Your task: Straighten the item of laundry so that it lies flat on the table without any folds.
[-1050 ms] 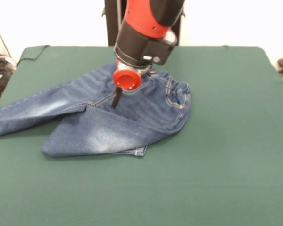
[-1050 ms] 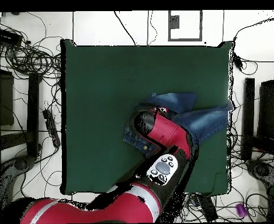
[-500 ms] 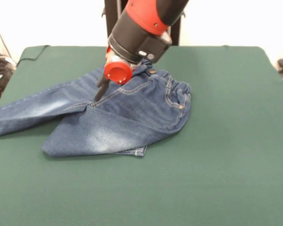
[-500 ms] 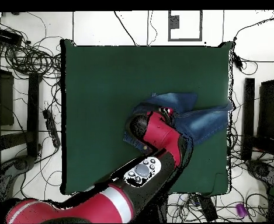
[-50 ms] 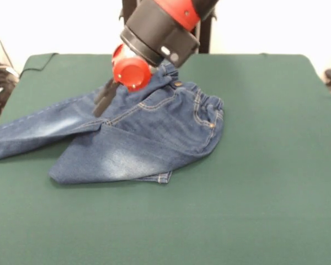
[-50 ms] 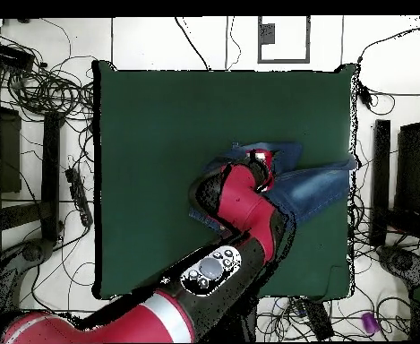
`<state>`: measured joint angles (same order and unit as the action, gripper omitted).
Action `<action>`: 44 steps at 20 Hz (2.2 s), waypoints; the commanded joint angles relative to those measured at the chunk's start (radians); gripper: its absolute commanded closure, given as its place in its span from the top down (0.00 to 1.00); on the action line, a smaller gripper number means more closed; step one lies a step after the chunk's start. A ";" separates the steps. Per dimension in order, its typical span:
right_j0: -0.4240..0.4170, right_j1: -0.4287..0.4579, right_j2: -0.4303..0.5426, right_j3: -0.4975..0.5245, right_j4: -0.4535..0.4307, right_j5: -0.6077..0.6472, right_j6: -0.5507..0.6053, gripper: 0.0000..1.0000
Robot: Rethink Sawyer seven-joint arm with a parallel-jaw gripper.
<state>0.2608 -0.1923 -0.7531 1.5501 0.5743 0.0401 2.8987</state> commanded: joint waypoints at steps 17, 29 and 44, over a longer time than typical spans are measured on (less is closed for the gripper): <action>-0.660 -0.487 0.929 0.356 -0.467 -0.035 0.018 1.00; -0.694 -0.480 1.001 0.375 -0.427 -0.012 0.092 1.00; -0.600 -0.397 0.877 0.278 -0.406 0.011 0.067 1.00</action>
<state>-0.3987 -0.6777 0.1186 1.8265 0.1418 -0.0052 2.8987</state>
